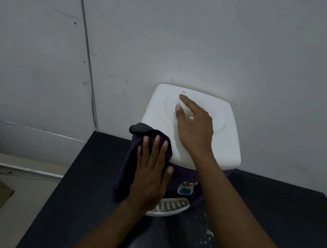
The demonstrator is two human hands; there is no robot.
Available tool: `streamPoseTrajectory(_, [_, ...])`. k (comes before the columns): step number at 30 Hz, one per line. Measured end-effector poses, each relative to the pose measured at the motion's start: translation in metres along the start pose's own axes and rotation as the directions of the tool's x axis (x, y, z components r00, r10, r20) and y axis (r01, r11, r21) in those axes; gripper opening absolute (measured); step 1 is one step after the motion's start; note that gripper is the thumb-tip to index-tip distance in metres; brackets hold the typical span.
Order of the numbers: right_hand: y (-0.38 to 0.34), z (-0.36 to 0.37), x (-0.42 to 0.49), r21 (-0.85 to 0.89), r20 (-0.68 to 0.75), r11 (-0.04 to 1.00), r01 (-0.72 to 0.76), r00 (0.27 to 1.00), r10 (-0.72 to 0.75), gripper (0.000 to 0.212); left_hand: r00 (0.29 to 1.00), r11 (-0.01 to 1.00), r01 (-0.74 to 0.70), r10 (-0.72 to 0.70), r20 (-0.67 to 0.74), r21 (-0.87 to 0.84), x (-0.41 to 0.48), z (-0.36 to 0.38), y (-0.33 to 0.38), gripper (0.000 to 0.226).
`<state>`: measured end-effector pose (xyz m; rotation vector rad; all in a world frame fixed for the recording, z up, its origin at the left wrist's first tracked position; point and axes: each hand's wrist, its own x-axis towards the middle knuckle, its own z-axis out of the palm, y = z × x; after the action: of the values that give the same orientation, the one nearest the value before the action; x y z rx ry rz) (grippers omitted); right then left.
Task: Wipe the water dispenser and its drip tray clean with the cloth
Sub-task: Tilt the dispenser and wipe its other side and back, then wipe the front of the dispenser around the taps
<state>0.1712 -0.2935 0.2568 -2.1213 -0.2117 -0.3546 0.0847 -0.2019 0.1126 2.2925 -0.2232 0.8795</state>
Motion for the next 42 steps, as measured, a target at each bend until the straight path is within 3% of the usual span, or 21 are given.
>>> streamPoseTrajectory(3, [-0.001,-0.001,-0.002,0.194,-0.028,0.981,0.007,1.000,-0.002,0.027,0.997,0.997,-0.067,0.068,-0.034,0.025,-0.003,0.012,0.002,0.060])
streamPoseTrajectory(7, [-0.004,-0.003,-0.005,0.377,-0.137,0.921,0.097,0.989,-0.049,0.015,0.956,0.948,-0.279,0.289,-0.051,0.155,-0.003,0.020,0.004,0.069])
streamPoseTrajectory(10, [-0.005,-0.008,-0.009,0.505,-0.193,0.843,0.185,0.976,-0.098,0.016,0.947,0.944,-0.299,0.312,-0.078,0.142,-0.001,0.020,0.012,0.076])
streamPoseTrajectory(14, [0.001,-0.020,-0.024,0.593,-0.244,0.757,0.276,0.957,-0.158,0.020,0.924,0.935,-0.349,0.353,-0.143,0.056,0.001,0.012,0.023,0.050])
streamPoseTrajectory(18, [0.026,-0.026,-0.055,0.454,-0.334,0.791,0.411,0.901,-0.277,0.017,0.899,0.916,-0.400,0.395,-0.191,0.010,0.009,-0.023,0.029,0.040])
streamPoseTrajectory(21, [0.057,-0.022,-0.083,0.273,-0.372,0.799,0.536,0.825,-0.426,0.018,0.917,0.937,-0.344,0.319,-0.241,-0.068,0.023,-0.048,0.037,0.036])
streamPoseTrajectory(26, [0.096,0.001,-0.119,-0.051,-0.397,0.676,0.735,0.607,-0.689,0.058,0.964,0.919,-0.206,0.131,-0.232,-0.337,0.034,-0.064,0.049,0.031])
streamPoseTrajectory(28, [0.109,0.014,-0.130,-0.136,-0.424,0.690,0.711,0.588,-0.689,0.070,0.966,0.900,-0.198,0.112,-0.231,-0.389,0.035,-0.066,0.050,0.030])
streamPoseTrajectory(30, [0.119,0.025,-0.139,-0.088,-0.428,0.736,0.671,0.642,-0.637,0.080,0.969,0.877,-0.187,0.091,-0.228,-0.442,0.032,-0.065,0.049,0.027])
streamPoseTrajectory(32, [0.121,0.033,-0.147,0.029,-0.367,0.795,0.606,0.746,-0.556,0.083,0.970,0.864,-0.186,0.086,-0.227,-0.467,0.027,-0.062,0.048,0.026])
streamPoseTrajectory(35, [0.123,0.041,-0.157,0.166,-0.260,0.842,0.513,0.847,-0.464,0.057,0.973,0.848,-0.188,0.091,-0.214,-0.496,0.012,-0.056,0.043,0.025])
streamPoseTrajectory(38, [0.125,0.042,-0.169,0.371,-0.215,0.800,0.472,0.881,-0.421,0.026,0.973,0.826,-0.209,0.125,-0.191,-0.524,-0.007,-0.048,0.028,0.031])
streamPoseTrajectory(42, [0.124,0.036,-0.186,0.610,-0.214,0.706,0.360,0.933,-0.290,0.022,0.969,0.842,-0.221,0.131,-0.211,-0.491,-0.041,-0.034,-0.012,0.048])
